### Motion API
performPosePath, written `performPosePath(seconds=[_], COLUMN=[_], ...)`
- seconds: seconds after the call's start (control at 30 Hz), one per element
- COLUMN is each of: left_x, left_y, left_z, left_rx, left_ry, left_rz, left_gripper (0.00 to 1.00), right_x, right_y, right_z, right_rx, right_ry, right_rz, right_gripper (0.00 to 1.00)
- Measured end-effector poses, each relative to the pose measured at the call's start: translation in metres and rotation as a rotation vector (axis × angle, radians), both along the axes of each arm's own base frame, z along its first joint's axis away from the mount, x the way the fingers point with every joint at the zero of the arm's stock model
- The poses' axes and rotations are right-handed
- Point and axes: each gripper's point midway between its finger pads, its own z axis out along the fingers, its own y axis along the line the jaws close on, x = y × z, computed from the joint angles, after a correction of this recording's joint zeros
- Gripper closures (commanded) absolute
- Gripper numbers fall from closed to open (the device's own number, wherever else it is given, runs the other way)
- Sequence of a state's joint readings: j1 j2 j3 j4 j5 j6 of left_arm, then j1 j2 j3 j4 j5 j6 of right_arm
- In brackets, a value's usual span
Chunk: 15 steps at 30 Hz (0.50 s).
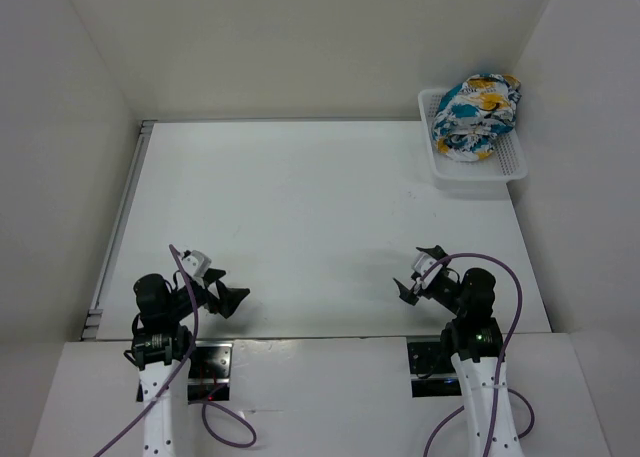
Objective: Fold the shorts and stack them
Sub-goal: Grab the shorts from the pile
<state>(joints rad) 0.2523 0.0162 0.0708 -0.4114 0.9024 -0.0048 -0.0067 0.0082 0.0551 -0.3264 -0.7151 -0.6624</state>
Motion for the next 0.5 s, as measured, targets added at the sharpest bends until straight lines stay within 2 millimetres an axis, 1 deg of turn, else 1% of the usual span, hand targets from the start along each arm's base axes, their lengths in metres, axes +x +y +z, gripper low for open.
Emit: performPosePath(seconds=[0.33, 0.5], left_x=[0.0000, -0.0001], left_y=[0.0000, -0.0001], left_z=[-0.0001, -0.0001], left_rx=[0.000, 0.000], left_ry=[0.000, 0.000], left_rz=[0.000, 0.000], left_gripper=[0.00, 0.00], right_x=[0.0008, 0.0033], right_y=[-0.0001, 0.0003], right_z=[0.0014, 0.0079], right_rx=[0.001, 0.013], right_ry=[-0.007, -0.028], right_rz=[-0.001, -0.005], right_gripper=[0.01, 0.01])
